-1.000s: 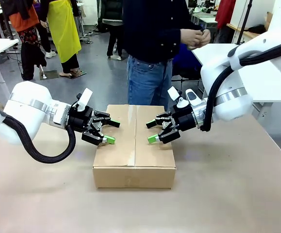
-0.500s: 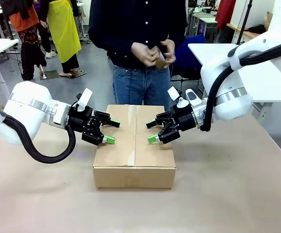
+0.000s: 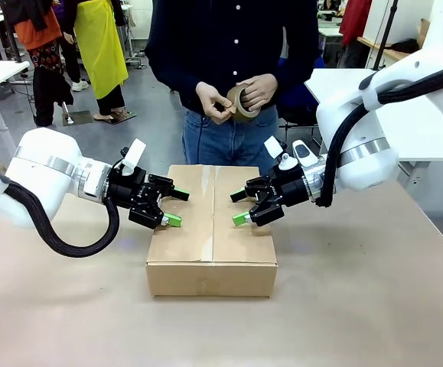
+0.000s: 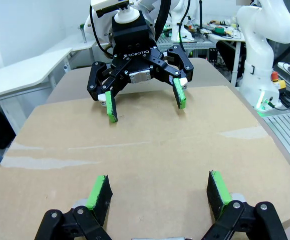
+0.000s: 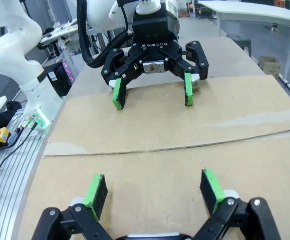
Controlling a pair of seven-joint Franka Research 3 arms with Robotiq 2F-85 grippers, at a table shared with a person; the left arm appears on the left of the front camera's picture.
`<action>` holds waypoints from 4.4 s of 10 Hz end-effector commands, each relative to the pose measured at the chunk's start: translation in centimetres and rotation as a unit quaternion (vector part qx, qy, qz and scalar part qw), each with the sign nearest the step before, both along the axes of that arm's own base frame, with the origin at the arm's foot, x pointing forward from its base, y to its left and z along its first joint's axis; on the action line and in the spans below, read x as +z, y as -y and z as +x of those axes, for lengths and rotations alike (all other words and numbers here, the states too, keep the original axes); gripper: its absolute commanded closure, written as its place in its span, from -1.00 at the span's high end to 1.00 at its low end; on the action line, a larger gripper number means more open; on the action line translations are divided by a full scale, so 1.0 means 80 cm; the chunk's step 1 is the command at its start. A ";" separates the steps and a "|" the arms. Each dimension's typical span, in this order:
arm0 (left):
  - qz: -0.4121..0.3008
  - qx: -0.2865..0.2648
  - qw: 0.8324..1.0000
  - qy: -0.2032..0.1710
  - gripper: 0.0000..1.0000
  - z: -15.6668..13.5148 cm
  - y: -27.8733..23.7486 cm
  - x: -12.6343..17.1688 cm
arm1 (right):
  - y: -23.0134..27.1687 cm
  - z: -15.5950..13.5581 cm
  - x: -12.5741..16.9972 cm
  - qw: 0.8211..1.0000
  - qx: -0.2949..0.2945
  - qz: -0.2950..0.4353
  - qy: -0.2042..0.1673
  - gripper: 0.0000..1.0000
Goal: Pack the gift set into the box.
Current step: Press and hold the closed box until the human finishes sealing it.
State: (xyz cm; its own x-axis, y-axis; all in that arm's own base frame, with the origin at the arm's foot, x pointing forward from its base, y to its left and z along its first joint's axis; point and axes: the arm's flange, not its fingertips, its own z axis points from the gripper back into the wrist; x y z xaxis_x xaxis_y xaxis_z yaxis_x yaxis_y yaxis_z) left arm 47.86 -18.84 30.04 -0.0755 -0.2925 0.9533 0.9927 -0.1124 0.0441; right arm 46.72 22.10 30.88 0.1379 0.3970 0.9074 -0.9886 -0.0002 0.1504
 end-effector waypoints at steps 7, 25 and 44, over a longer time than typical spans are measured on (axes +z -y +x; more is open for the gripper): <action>0.001 0.001 1.000 -0.002 1.00 -0.002 -0.001 -0.002 | 0.000 -0.003 -0.005 1.000 -0.005 0.003 0.003 1.00; 0.001 0.001 1.000 -0.002 1.00 -0.002 -0.001 -0.002 | 0.000 -0.003 -0.005 1.000 -0.005 0.003 0.003 1.00; 0.001 0.001 1.000 -0.002 1.00 -0.002 -0.001 -0.002 | 0.000 -0.003 -0.005 1.000 -0.005 0.003 0.003 1.00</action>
